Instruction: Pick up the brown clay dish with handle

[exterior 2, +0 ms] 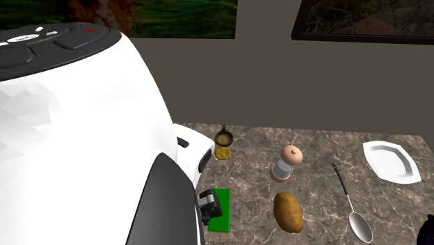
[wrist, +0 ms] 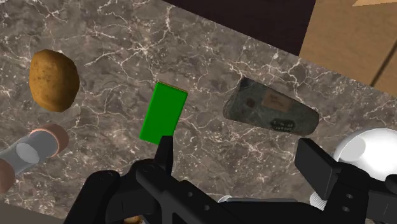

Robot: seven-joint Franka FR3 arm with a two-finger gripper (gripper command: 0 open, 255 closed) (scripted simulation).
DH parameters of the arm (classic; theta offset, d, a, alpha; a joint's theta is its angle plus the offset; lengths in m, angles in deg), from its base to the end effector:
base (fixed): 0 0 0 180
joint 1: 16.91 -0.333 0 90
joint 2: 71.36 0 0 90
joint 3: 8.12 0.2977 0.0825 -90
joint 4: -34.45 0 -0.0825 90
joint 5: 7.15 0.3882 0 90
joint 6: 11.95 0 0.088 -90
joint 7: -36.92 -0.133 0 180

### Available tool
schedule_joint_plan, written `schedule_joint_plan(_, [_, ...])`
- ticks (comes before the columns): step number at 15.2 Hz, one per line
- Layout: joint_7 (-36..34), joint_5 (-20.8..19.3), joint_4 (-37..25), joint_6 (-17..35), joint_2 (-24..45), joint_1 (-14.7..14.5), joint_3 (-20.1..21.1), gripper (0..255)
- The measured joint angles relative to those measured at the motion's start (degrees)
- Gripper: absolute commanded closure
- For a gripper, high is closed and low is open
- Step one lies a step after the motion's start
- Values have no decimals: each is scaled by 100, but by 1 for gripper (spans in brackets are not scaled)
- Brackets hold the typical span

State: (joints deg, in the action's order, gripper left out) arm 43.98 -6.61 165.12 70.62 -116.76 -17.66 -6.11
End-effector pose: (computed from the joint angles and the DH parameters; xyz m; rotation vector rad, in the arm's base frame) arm 0.3072 0.0191 0.5778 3.1170 0.2520 -0.0752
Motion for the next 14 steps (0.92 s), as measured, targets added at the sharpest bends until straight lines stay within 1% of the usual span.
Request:
schedule_joint_plan(1, [0, 0, 0, 0, 0, 0, 0, 0])
schedule_joint_plan(3, [54, -26, 73, 241, 147, 10, -40, 0])
schedule_joint_plan(9, [376, -162, 288, 1304, 867, 79, -303, 0])
schedule_joint_plan(14, [652, -213, 172, 2226, 1781, 119, -517, 0])
